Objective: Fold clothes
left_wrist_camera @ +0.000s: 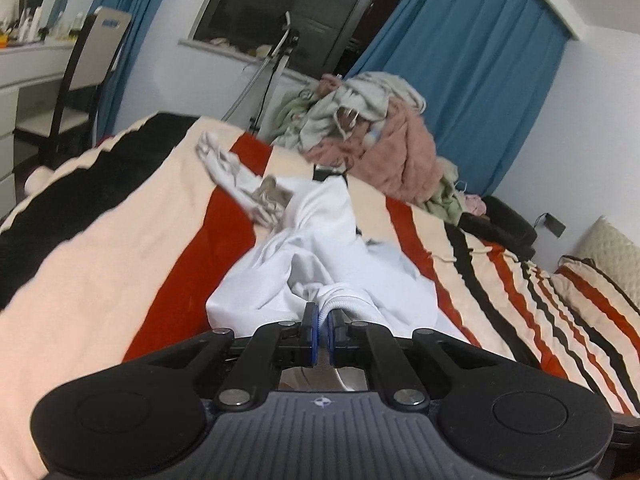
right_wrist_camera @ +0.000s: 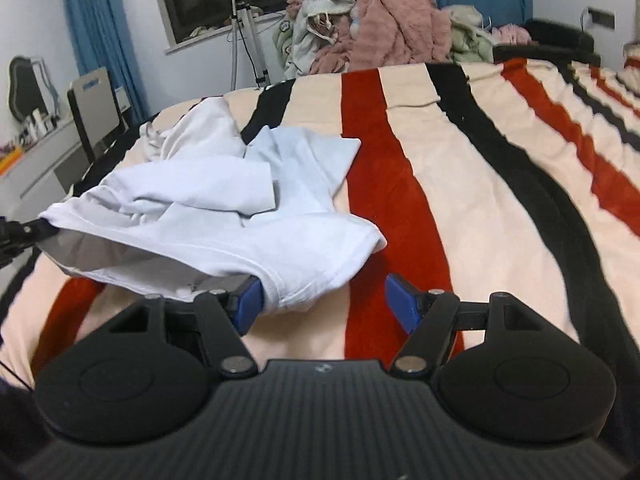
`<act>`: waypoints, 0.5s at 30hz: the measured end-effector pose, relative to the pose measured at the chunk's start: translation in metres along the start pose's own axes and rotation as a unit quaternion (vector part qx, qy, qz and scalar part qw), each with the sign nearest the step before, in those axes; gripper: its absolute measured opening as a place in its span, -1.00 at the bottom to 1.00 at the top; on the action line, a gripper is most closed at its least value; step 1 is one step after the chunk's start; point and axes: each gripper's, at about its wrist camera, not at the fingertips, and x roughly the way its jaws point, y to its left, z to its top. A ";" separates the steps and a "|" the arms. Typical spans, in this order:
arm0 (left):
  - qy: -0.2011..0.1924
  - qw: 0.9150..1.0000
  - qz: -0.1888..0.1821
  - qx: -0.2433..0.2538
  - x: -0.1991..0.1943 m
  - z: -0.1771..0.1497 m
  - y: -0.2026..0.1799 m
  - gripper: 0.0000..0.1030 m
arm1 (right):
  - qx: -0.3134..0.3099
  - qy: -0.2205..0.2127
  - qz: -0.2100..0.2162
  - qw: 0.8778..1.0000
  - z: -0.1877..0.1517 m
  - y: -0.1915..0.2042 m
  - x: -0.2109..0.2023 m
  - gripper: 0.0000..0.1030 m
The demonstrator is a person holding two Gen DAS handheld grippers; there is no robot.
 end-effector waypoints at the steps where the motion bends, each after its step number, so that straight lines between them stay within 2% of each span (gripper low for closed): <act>1: 0.000 1.000 -0.002 0.000 0.000 0.001 0.000 -0.90 | -0.010 -0.010 0.002 1.000 0.000 0.002 -0.004 0.45; 4: -0.004 1.000 -0.001 0.004 0.000 0.001 0.000 -0.89 | -0.037 -0.029 0.019 0.999 0.001 0.011 -0.011 0.49; 8: 0.001 1.000 -0.005 -0.007 0.002 0.002 0.000 -0.89 | -0.103 -0.067 0.080 0.989 0.007 0.035 -0.018 0.49; 11: 0.000 1.000 -0.009 -0.019 0.002 0.003 0.002 -0.88 | -0.204 -0.078 0.129 0.967 0.015 0.075 -0.011 0.49; 15: 0.001 1.000 -0.007 -0.022 -0.001 0.003 0.001 -0.88 | -0.311 -0.047 0.164 0.935 0.024 0.126 0.020 0.48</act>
